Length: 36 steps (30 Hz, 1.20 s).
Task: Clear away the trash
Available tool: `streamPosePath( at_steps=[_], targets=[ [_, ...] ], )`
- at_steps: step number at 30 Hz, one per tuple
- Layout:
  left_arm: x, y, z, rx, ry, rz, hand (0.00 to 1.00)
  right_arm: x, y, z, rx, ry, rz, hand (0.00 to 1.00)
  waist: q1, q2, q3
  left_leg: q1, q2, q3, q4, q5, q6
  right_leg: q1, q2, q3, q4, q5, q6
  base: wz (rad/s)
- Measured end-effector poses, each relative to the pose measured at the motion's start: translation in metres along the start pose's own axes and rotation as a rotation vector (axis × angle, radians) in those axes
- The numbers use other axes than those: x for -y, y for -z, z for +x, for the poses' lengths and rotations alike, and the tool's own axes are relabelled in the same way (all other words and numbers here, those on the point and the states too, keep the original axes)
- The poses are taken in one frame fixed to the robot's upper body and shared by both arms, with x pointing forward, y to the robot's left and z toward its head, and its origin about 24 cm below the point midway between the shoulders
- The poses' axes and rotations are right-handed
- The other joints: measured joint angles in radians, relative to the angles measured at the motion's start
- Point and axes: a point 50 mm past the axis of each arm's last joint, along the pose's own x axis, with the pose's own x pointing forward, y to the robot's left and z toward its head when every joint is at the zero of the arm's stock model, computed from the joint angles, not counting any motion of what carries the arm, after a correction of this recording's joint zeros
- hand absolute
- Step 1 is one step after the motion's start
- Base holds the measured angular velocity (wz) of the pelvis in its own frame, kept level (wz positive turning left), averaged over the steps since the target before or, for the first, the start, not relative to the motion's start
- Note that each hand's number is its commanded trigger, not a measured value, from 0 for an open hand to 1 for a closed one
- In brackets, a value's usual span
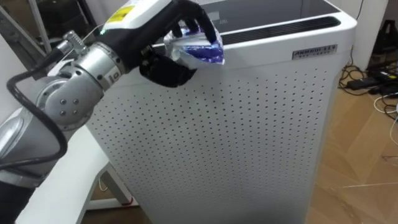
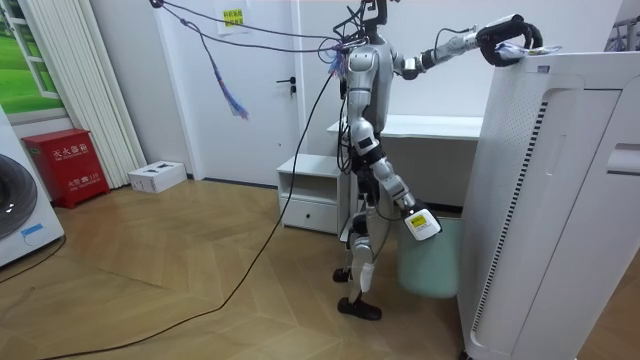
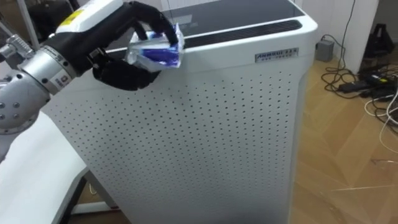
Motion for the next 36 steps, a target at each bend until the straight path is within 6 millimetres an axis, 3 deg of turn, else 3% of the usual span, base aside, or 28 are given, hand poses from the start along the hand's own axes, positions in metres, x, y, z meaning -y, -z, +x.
streamPosePath(
  at_steps=[4, 16, 22, 24, 27, 30, 31, 33, 34, 36],
  targets=[
    [-0.004, 0.0, 0.001, -0.011, -0.014, 0.002, 1.0, 0.0, 0.001, 0.0, -0.009, -0.011, 0.003, 1.0, -0.002, 0.006, 0.002, 0.006, 0.002, 0.005, -0.005, 0.0, 0.0, 0.003, 0.002, 0.0, -0.003, -0.001, -0.001, -0.04],
    [-0.01, -0.006, 0.001, 0.014, -0.038, 0.004, 1.0, -0.002, -0.006, 0.003, 0.002, -0.012, -0.003, 1.0, 0.004, -0.007, 0.0094, 0.006, 0.002, 0.009, -0.008, 0.0, 0.0, 0.002, 0.0, -0.004, -0.007, -0.002, -0.001, 0.0],
    [-0.011, -0.011, 0.001, 0.039, -0.047, -0.017, 1.0, -0.001, -0.007, 0.003, 0.009, 0.014, 0.004, 1.0, 0.022, -0.015, 0.0062, -0.001, 0.002, 0.008, -0.008, 0.0, 0.0, -0.009, -0.001, -0.004, -0.005, -0.002, -0.001, -0.01],
    [-0.01, -0.014, -0.002, 0.06, -0.051, -0.066, 1.0, 0.001, -0.01, 0.003, 0.018, 0.033, 0.023, 1.0, 0.031, -0.017, -0.0027, -0.014, 0.002, 0.007, -0.006, 0.0, 0.0, -0.02, -0.001, -0.004, -0.005, -0.002, -0.001, 0.02],
    [-0.005, -0.023, -0.011, 0.121, -0.049, -0.182, 1.0, 0.0, -0.017, 0.003, 0.051, 0.053, 0.055, 1.0, 0.032, -0.022, -0.0077, -0.019, 0.002, 0.001, -0.006, 0.0, 0.0, -0.023, -0.002, -0.013, -0.007, -0.002, -0.001, 0.08],
    [0.024, -0.024, -0.028, 0.137, 0.032, -0.298, 1.0, -0.001, -0.02, 0.003, 0.063, 0.062, 0.076, 1.0, 0.032, -0.028, -0.0056, -0.017, 0.003, -0.006, -0.006, 0.0, 0.0, -0.02, -0.002, -0.018, -0.003, -0.002, -0.001, 0.04],
    [0.043, -0.022, -0.037, 0.112, 0.096, -0.337, 1.0, -0.004, -0.021, 0.003, 0.07, 0.061, 0.068, 1.0, 0.033, -0.031, -0.0037, -0.021, 0.003, -0.009, -0.006, 0.0, 0.0, -0.021, -0.003, -0.022, -0.003, -0.002, -0.001, 0.08],
    [0.07, -0.022, -0.049, 0.084, 0.201, -0.395, 1.0, -0.008, -0.023, 0.003, 0.078, 0.059, 0.056, 1.0, 0.032, -0.035, -0.0042, -0.034, 0.002, -0.015, -0.004, 0.0, -0.001, -0.027, -0.003, -0.031, -0.004, -0.002, -0.001, 0.11],
    [0.084, -0.023, -0.055, 0.073, 0.26, -0.428, 1.0, -0.011, -0.024, 0.003, 0.08, 0.051, 0.05, 1.0, 0.037, -0.043, -0.0084, -0.046, 0.003, -0.018, 0.003, 0.001, -0.001, -0.035, -0.003, -0.034, -0.004, -0.002, -0.002, 0.1],
    [0.094, -0.025, -0.061, 0.069, 0.307, -0.455, 1.0, -0.014, -0.027, 0.004, 0.092, 0.037, 0.041, 1.0, 0.045, -0.059, -0.0098, -0.067, 0.003, -0.022, 0.015, 0.001, -0.002, -0.046, -0.004, -0.041, -0.004, 0.0, -0.005, 0.11]
  ],
)
